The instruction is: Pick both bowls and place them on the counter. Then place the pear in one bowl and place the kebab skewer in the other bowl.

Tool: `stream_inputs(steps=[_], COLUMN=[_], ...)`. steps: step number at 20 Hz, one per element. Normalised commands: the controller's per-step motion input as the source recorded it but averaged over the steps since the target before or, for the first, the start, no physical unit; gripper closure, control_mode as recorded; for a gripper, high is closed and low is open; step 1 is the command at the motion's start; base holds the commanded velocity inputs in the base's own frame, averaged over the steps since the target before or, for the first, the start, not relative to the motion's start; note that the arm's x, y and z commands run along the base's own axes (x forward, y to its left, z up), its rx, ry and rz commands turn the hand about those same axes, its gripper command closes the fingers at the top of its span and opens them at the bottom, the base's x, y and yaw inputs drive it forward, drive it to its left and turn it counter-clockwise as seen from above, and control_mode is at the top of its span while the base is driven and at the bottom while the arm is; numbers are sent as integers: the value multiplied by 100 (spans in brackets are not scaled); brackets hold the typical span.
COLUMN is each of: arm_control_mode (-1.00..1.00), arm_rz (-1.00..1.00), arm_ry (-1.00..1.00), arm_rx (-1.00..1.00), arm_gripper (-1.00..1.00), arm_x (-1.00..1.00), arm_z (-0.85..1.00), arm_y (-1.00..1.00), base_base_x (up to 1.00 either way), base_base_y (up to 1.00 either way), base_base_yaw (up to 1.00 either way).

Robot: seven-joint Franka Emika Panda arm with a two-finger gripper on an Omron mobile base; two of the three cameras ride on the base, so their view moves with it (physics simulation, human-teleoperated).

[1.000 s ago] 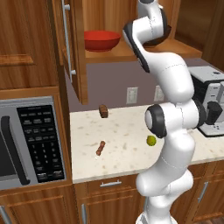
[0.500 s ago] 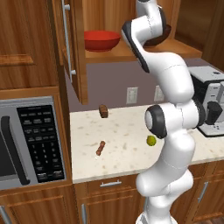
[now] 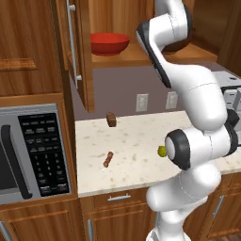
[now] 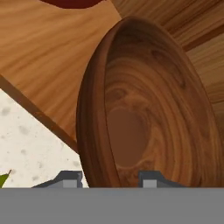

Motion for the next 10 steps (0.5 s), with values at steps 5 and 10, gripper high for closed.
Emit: stream_inputs(steps=[5,10], arm_control_mode=[-100,-100], arm_rz=[0,0], arm_ry=[-6,0], arm_rx=[0,0], arm_gripper=[100,100], arm_x=[-100,-100], arm_z=[-2,-24], arm_y=[0,8], base_base_x=[0,0], base_base_y=[0,0], base_base_yaw=[0,0])
